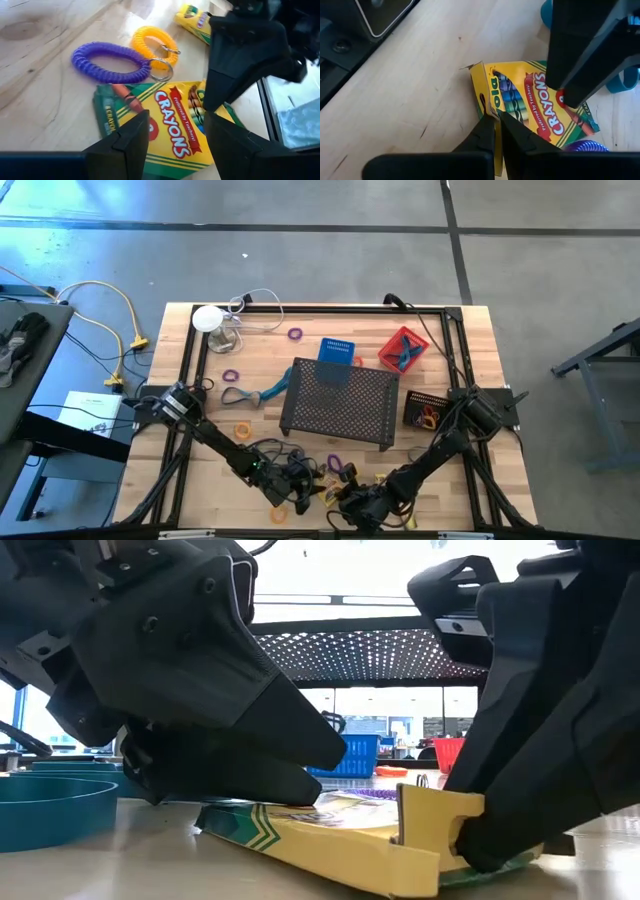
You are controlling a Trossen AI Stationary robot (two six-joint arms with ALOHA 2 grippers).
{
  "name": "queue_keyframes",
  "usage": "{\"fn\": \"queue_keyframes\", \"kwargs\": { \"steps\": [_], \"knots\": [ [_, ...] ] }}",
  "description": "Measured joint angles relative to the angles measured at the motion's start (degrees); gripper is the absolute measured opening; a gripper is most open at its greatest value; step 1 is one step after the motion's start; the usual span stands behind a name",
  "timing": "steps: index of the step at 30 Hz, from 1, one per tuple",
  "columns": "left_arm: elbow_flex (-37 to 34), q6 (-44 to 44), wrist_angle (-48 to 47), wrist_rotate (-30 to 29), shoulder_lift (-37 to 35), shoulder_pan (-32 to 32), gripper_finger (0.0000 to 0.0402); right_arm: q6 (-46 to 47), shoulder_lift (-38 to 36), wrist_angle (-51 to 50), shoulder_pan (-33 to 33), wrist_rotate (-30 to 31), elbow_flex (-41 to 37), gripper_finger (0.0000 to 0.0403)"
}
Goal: Pick & Place Office Desk Supplies
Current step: Put the yellow crayon box into the blue bin
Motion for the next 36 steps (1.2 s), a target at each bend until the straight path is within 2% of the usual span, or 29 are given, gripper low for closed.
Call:
{"fn": "queue_keyframes", "kwargs": {
  "steps": [7,14,19,25,30,36],
  "knots": [
    [-0.12,17.79,3.81,1.76,-0.56,-2.16,0.0184,0.37,-0.11,2.18,1.52,1.94,-0.07,0.0003],
    [-0.10,33.60,4.34,-6.67,-2.45,-5.94,0.0184,1.90,-0.31,1.39,1.59,0.94,1.56,0.0003],
    [-0.10,41.34,4.40,-8.82,-2.56,-8.55,0.0184,2.02,-0.17,-1.03,1.24,-0.14,4.44,0.0003],
    [-0.05,48.33,4.45,-9.43,-2.57,-11.10,0.0184,4.66,-0.17,-4.83,0.38,0.18,7.36,0.0003],
    [0.04,48.55,4.73,-10.10,-0.99,-11.51,0.0184,5.08,-0.24,-4.51,-0.67,-1.04,8.52,0.0003],
    [0.04,51.52,4.68,-17.63,-0.09,-11.65,0.0184,5.89,-0.28,-4.31,-1.52,-2.14,9.66,0.0003]
  ]
}}
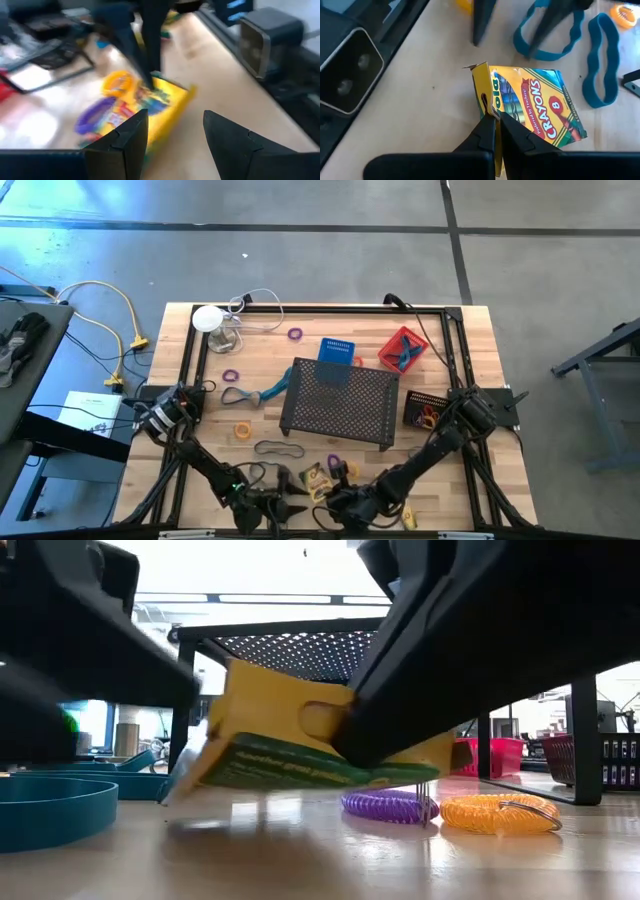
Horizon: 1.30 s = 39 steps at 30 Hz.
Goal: Pick & Place Office Desk Supplies
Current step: Put the yellow crayon box into the blue bin
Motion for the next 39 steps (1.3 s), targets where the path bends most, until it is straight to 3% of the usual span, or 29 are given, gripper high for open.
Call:
{"fn": "queue_keyframes", "kwargs": {
  "steps": [3,19,25,39],
  "knots": [
    [0.00,1.68,-0.05,-2.77,0.00,-0.14,0.0184,0.12,-0.05,0.20,-0.31,-0.63,0.36,0.0003],
    [0.02,3.53,-1.48,-0.97,0.31,-0.10,0.0184,0.99,-0.11,0.52,-1.55,-1.04,0.38,0.0003],
    [0.02,8.52,-1.38,-3.90,0.31,-0.07,0.0184,1.25,-0.20,2.16,-1.67,-1.86,0.41,0.0003],
    [0.11,10.44,-2.79,-3.29,0.31,-0.08,0.0184,-0.22,-0.22,6.68,-1.61,-2.39,0.41,0.0003]
  ]
}}
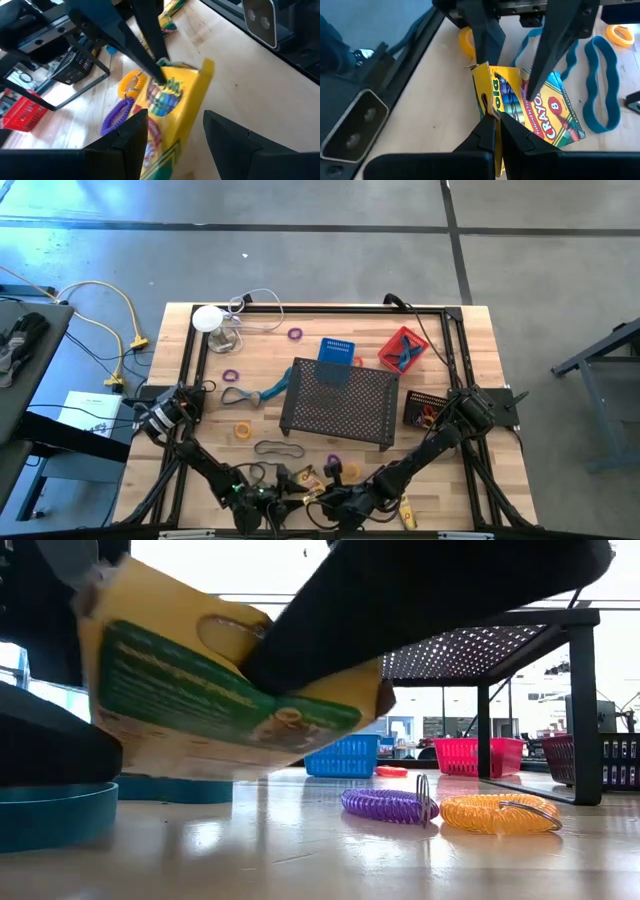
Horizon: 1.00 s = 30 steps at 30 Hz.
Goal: Pick & Place Office Desk Supplies
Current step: Put the yellow crayon box into the blue bin
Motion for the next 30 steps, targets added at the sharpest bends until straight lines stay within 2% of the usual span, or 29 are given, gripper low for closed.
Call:
{"fn": "queue_keyframes", "kwargs": {
  "steps": [6,18,23,26,30],
  "knots": [
    [0.02,2.52,0.02,-1.38,-0.02,0.24,0.0173,-1.79,0.00,1.94,0.44,-1.12,0.02,0.0003],
    [0.00,2.40,-0.26,-1.85,-0.02,0.24,0.0071,-3.07,-0.09,2.37,1.01,-0.66,0.04,0.0003],
    [-0.02,1.57,-0.33,-1.61,-0.02,0.22,0.0044,-1.60,-0.11,2.47,1.10,-0.34,0.04,0.0004],
    [-0.02,1.89,-0.28,-1.62,-0.02,0.13,0.0040,0.06,-0.11,2.53,1.20,-0.28,0.07,0.0015],
    [-0.04,1.88,-0.28,-1.69,-0.02,0.13,0.0039,0.42,-0.11,2.51,1.93,1.18,0.07,0.0052]
  ]
}}
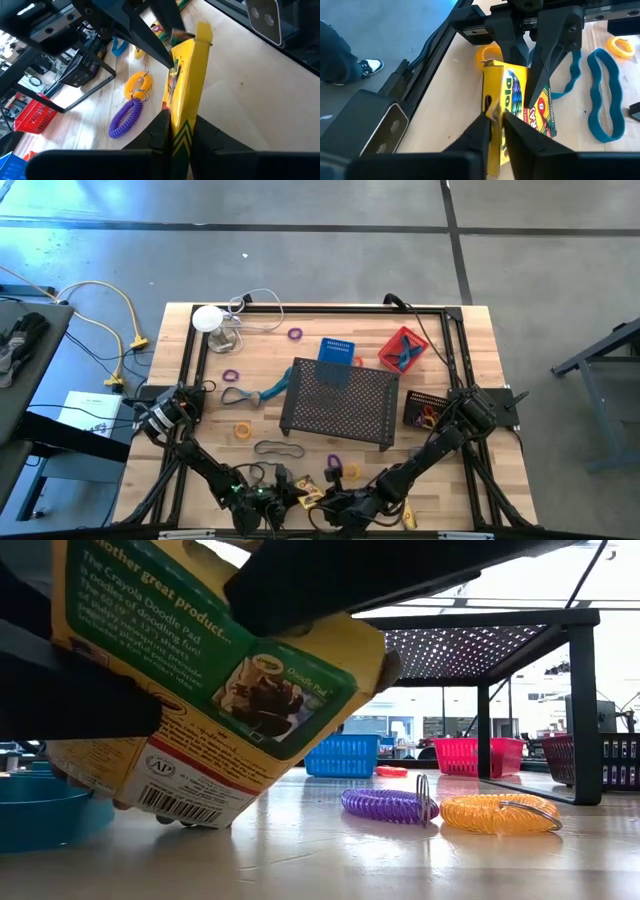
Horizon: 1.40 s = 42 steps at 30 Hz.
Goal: Pick & Place Office Desk Supplies
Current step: Put the yellow crayon box into the blue bin
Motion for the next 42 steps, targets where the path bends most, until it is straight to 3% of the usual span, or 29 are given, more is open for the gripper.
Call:
{"fn": "queue_keyframes", "kwargs": {
  "steps": [8,13,23,31,36,42],
  "knots": [
    [0.25,3.36,0.14,-0.70,0.00,0.04,0.0038,-1.45,-0.46,0.06,3.63,12.38,0.00,0.0157],
    [1.03,4.79,-0.26,-0.53,0.07,0.04,0.0038,-1.81,-0.52,0.02,5.60,18.23,0.00,0.0195],
    [2.36,6.66,-2.85,-0.07,0.07,-0.13,0.0038,-1.81,-0.50,0.00,5.71,18.92,0.00,0.0203],
    [6.84,11.50,-11.03,-0.75,0.13,-0.17,0.0038,-3.11,-0.50,-0.02,5.85,19.39,0.00,0.0203],
    [8.75,16.11,-12.90,-5.21,0.37,-0.90,0.0038,-5.12,-0.86,0.05,7.51,24.65,-0.02,0.0203],
    [11.53,20.25,-12.48,-15.39,0.35,-2.17,0.0029,-6.84,-2.44,0.02,11.07,31.91,-0.04,0.0203]
  ]
}}
